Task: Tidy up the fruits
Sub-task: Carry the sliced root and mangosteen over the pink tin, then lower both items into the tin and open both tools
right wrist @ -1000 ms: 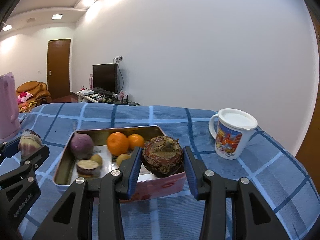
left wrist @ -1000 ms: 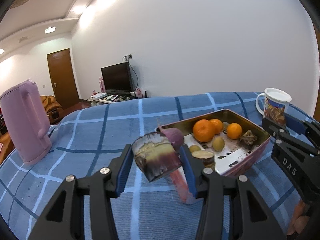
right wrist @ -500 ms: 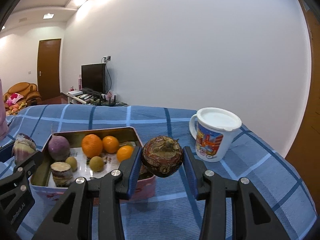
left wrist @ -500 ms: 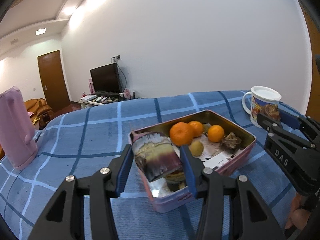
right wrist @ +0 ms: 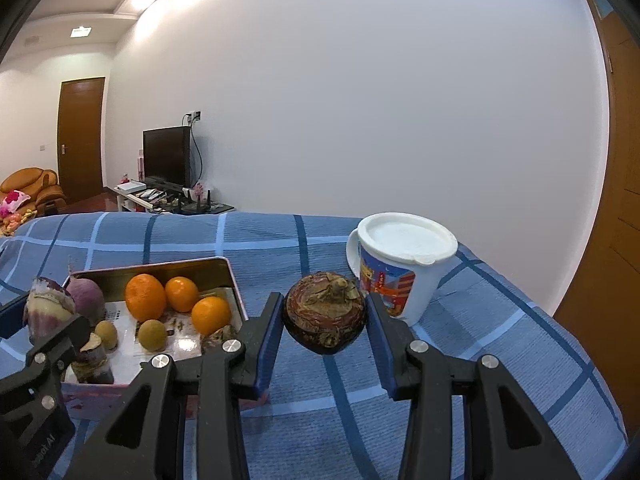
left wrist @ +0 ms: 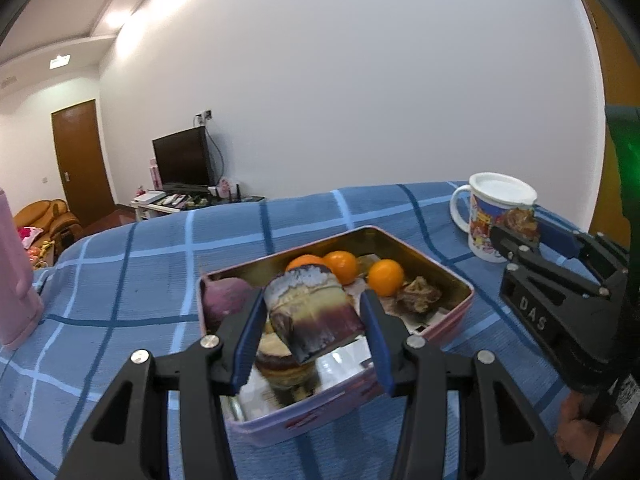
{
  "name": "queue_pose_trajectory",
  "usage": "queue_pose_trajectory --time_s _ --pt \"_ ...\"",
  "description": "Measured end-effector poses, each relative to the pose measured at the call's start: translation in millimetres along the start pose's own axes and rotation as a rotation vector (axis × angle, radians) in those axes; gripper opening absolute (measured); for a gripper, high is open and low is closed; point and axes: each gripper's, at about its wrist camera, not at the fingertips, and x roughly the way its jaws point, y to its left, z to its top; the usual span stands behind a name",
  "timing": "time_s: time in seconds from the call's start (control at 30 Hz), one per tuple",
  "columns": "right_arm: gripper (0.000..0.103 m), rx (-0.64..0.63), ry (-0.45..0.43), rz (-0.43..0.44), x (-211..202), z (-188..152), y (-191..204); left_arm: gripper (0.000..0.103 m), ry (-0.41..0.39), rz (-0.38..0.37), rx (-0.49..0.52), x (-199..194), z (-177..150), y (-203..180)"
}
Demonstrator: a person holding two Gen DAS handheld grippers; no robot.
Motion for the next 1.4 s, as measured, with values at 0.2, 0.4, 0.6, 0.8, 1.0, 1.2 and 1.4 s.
queue_pose_trajectory --time_s 0.2,0.4,0.6,0.8,1.0,1.2,1.4 --pt "0.043 0.011 0.001 -0.017 5 2 -4 0.050 0.000 -0.048 -0.018 7 5 -7" --pt "0.043 0.050 0.016 -0.001 10 2 -11 0.050 -0.028 -0.052 -0.063 8 13 11" --pt "0.043 0.108 0.057 0.123 23 12 -11 0.050 -0.029 -0.046 -0.142 16 16 39" --pt "0.043 0.084 0.107 0.287 50 28 23 0.050 -0.009 -0.053 -0.128 25 12 35" --pt "0.043 0.061 0.187 0.358 81 26 53 0.050 0.012 -0.032 -0.119 31 11 34" --pt "0.043 0.006 0.205 0.330 91 24 59 0.050 0.059 -0.008 -0.112 42 12 33" --pt "0.043 -0.061 0.152 0.316 87 27 65 0.050 0.057 0.006 -0.111 43 10 34"
